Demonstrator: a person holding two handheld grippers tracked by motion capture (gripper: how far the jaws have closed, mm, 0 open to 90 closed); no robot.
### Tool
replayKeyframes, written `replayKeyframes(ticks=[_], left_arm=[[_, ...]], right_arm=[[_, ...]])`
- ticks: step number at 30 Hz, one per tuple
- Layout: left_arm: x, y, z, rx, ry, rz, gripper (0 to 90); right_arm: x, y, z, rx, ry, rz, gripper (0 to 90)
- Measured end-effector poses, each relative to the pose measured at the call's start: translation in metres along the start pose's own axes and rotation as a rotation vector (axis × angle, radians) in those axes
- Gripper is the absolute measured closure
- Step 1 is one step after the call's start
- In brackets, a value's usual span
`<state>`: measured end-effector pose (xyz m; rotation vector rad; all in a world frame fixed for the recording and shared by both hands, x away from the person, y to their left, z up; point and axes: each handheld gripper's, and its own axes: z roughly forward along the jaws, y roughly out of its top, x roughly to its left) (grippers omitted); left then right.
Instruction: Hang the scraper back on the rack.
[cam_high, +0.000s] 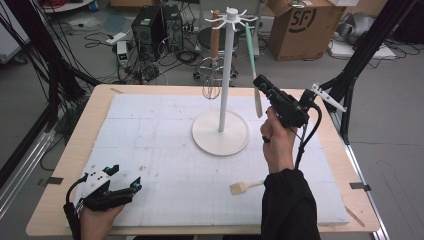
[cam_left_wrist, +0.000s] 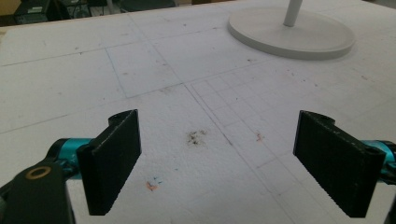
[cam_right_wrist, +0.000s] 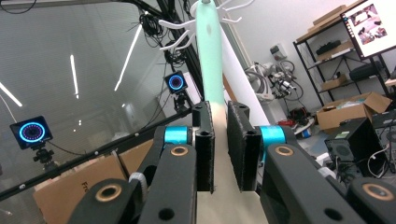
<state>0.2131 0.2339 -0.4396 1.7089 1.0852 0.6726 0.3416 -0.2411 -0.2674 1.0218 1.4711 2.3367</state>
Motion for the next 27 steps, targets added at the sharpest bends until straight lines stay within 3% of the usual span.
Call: replayKeyframes(ticks=[11, 15, 20, 27], left_arm=[[0.0, 0.0, 0.0, 0.0, 0.0, -0.002, 15.8], [0.0, 0.0, 0.0, -0.002, 0.003, 0.0, 15.8], [-0.001, 0.0, 0.0, 0.002, 0.0, 0.005, 15.8], [-0.002, 0.0, 0.0, -0.001, -0.003, 0.004, 15.8]], right_arm=[[0.001, -0.004, 0.002, 0.015, 0.001, 0.015, 80.1], [0.0, -0.003, 0.001, 0.008, -0.007, 0.01, 67.2], [0.004, -0.003, -0.001, 0.042, -0.049, -0.037, 55.9], [0.011, -0.004, -0.009, 0.07, -0.044, -0.076, 54.7]])
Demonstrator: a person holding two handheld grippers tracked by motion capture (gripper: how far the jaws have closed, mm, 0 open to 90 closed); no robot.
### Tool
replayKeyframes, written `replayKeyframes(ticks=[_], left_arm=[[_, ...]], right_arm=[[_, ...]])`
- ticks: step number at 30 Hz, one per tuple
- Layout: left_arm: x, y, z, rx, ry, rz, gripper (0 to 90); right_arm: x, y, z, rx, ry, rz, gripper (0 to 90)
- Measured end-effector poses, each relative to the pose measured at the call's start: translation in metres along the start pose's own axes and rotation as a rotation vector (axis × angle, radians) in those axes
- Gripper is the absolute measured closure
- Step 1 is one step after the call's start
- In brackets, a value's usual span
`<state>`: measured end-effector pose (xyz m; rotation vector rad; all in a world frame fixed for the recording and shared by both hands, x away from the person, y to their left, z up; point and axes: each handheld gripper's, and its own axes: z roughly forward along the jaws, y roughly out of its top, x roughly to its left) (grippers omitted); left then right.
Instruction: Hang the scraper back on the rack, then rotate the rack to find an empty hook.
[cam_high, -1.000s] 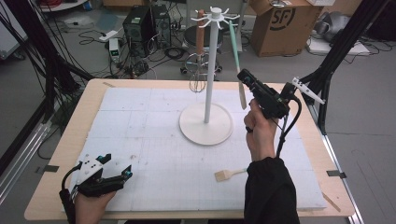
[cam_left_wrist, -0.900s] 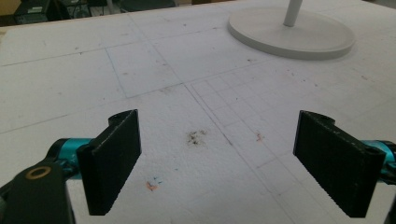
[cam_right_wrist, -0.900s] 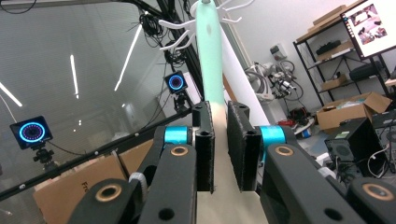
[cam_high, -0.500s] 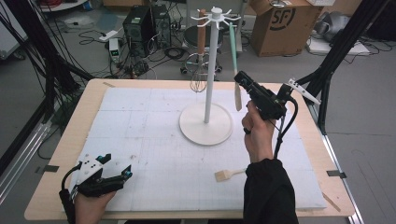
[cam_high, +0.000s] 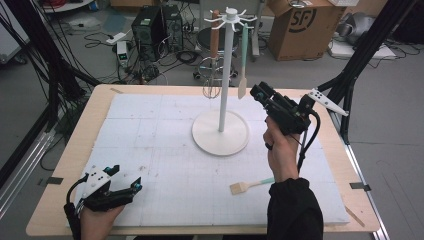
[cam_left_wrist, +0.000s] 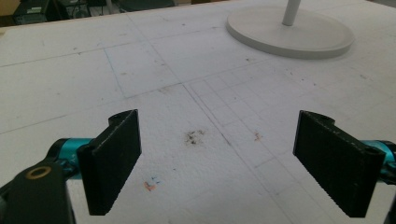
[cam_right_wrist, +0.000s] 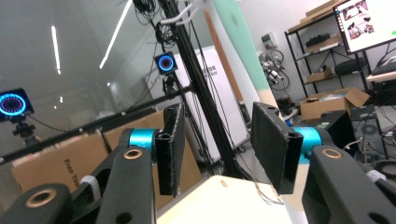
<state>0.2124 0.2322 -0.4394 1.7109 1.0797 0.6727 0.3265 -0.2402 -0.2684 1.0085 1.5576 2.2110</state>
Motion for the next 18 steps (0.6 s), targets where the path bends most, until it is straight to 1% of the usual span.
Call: replayKeyframes(ticks=[1, 4, 8, 10, 15, 18], left_arm=[[0.0, 0.0, 0.0, 0.0, 0.002, 0.002, 15.8], [-0.001, 0.0, 0.0, 0.003, 0.002, 0.003, 15.8], [-0.002, 0.001, 0.0, 0.004, 0.0, 0.009, 15.8], [-0.002, 0.0, 0.001, 0.005, 0.0, 0.007, 15.8], [-0.001, 0.0, 0.002, 0.009, 0.001, 0.007, 15.8], [0.0, 0.0, 0.001, 0.007, 0.0, 0.002, 15.8]], right_arm=[[0.0, 0.0, -0.001, 0.005, -0.005, -0.005, 54.7], [0.0, -0.001, -0.005, 0.006, -0.005, 0.003, 55.3], [-0.001, -0.001, -0.009, -0.006, -0.008, 0.008, 55.8], [0.0, 0.0, -0.01, -0.015, -0.002, 0.01, 57.1], [0.002, 0.009, -0.004, -0.023, 0.004, 0.007, 57.5], [0.003, 0.018, 0.005, -0.033, 0.015, 0.011, 58.7]])
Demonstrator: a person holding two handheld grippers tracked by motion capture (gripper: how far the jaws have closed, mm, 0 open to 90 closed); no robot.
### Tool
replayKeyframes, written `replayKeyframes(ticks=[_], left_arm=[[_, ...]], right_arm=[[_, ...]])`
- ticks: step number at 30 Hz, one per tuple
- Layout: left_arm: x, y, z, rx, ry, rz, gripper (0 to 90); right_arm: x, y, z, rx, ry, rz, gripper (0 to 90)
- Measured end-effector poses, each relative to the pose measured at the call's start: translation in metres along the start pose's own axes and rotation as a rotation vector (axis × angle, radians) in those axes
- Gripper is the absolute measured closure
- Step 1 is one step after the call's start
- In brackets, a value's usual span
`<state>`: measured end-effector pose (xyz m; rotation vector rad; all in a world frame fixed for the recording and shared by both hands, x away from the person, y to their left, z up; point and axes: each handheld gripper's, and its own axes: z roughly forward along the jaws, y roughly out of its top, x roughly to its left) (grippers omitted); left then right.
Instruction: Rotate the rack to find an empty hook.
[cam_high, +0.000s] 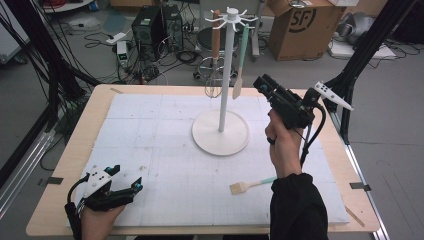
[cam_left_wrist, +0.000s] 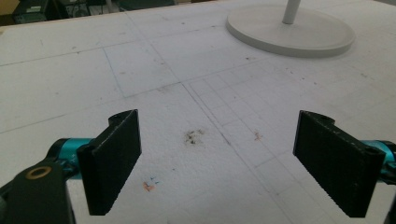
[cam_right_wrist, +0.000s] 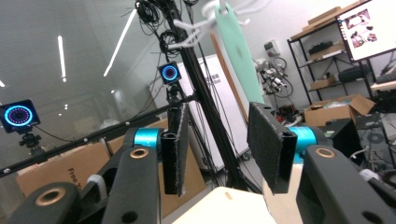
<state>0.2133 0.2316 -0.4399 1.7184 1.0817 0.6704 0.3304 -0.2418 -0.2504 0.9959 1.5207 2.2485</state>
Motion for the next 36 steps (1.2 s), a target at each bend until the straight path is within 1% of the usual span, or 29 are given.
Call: replayKeyframes(ticks=[3, 6, 7, 9, 11, 12, 14, 16, 17, 19, 21, 25, 29, 32, 36], left_arm=[[0.001, 0.0, 0.0, -0.001, 0.001, -0.002, 15.8], [0.002, 0.0, 0.0, -0.001, -0.002, -0.002, 15.8], [0.002, 0.0, 0.0, -0.001, 0.0, -0.003, 15.8], [0.002, -0.001, -0.001, -0.004, 0.0, -0.007, 15.8], [0.003, -0.001, -0.001, -0.003, 0.0, -0.006, 15.8], [0.003, -0.001, 0.0, -0.003, -0.001, -0.009, 15.8], [0.003, -0.001, 0.0, 0.001, -0.004, -0.011, 15.8], [0.004, -0.001, 0.001, -0.002, -0.002, -0.012, 15.8], [0.004, -0.001, 0.001, -0.002, -0.004, -0.013, 15.8], [0.005, -0.001, 0.001, 0.002, -0.002, -0.012, 15.8], [0.005, -0.001, 0.001, -0.001, -0.003, -0.016, 15.8], [0.005, -0.001, 0.002, 0.0, -0.004, -0.016, 15.8], [0.005, -0.002, 0.001, 0.001, -0.008, -0.018, 15.8], [0.005, -0.002, 0.001, -0.001, -0.01, -0.014, 15.8], [0.005, -0.002, 0.001, 0.001, -0.011, -0.01, 15.8]], right_arm=[[0.002, 0.007, 0.008, 0.0, 0.007, -0.002, 62.5], [0.002, 0.013, 0.013, -0.016, 0.008, 0.007, 72.8], [0.002, 0.014, 0.015, -0.021, 0.004, 0.002, 74.2], [0.002, 0.017, 0.017, -0.021, 0.004, 0.01, 81.5], [0.002, 0.019, 0.019, -0.022, -0.003, 0.005, 88.3], [0.001, 0.021, 0.02, -0.02, -0.002, 0.004, 89.5], [0.001, 0.023, 0.022, -0.015, -0.015, -0.003, 89.7], [0.001, 0.026, 0.025, -0.007, -0.018, -0.017, 89.8], [0.002, 0.027, 0.027, -0.005, -0.02, -0.015, 89.8], [0.002, 0.03, 0.03, -0.008, -0.021, -0.026, 89.8], [0.003, 0.033, 0.034, -0.009, -0.02, -0.024, 89.9], [0.003, 0.04, 0.042, -0.01, -0.034, -0.037, 90.0], [0.003, 0.044, 0.048, -0.016, -0.037, -0.027, 90.0], [0.001, 0.045, 0.051, -0.027, -0.043, -0.021, 90.0], [-0.001, 0.047, 0.055, -0.026, -0.055, -0.021, 90.0]])
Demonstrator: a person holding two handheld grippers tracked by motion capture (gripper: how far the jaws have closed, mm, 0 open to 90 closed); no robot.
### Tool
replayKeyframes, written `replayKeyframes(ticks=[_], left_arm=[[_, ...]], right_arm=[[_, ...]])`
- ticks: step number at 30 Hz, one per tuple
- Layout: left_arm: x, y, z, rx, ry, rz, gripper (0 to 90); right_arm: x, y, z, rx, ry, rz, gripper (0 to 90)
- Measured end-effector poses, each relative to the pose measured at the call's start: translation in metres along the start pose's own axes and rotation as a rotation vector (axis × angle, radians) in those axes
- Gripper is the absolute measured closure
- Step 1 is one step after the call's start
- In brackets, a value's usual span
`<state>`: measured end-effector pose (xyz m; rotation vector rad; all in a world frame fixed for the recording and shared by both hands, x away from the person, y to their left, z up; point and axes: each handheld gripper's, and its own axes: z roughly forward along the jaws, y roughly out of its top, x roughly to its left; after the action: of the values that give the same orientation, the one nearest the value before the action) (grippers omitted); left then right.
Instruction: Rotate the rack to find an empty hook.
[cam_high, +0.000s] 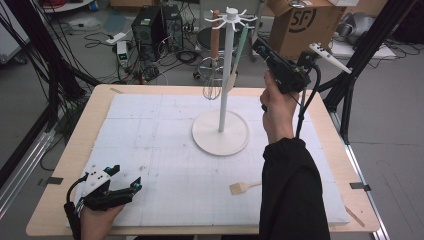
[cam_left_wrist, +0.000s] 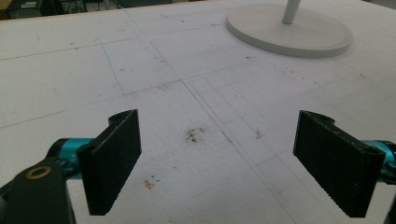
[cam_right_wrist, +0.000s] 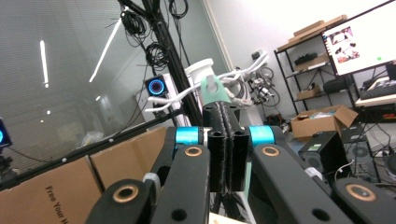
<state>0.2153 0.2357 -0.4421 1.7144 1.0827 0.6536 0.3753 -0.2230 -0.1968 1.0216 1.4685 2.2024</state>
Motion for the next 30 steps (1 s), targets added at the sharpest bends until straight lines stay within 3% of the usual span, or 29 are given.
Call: replayKeyframes(ticks=[10, 17, 30], left_arm=[[0.001, -0.001, -0.001, -0.002, 0.006, -0.012, 15.8], [0.002, -0.001, -0.003, -0.007, 0.004, -0.013, 15.8], [0.001, 0.0, -0.003, -0.008, 0.002, -0.011, 15.8]], right_arm=[[-0.002, 0.015, 0.018, -0.004, -0.017, -0.015, 90.0], [0.003, 0.016, 0.025, -0.001, -0.023, -0.017, 90.0], [0.021, 0.01, 0.03, 0.015, 0.019, -0.041, 90.0]])
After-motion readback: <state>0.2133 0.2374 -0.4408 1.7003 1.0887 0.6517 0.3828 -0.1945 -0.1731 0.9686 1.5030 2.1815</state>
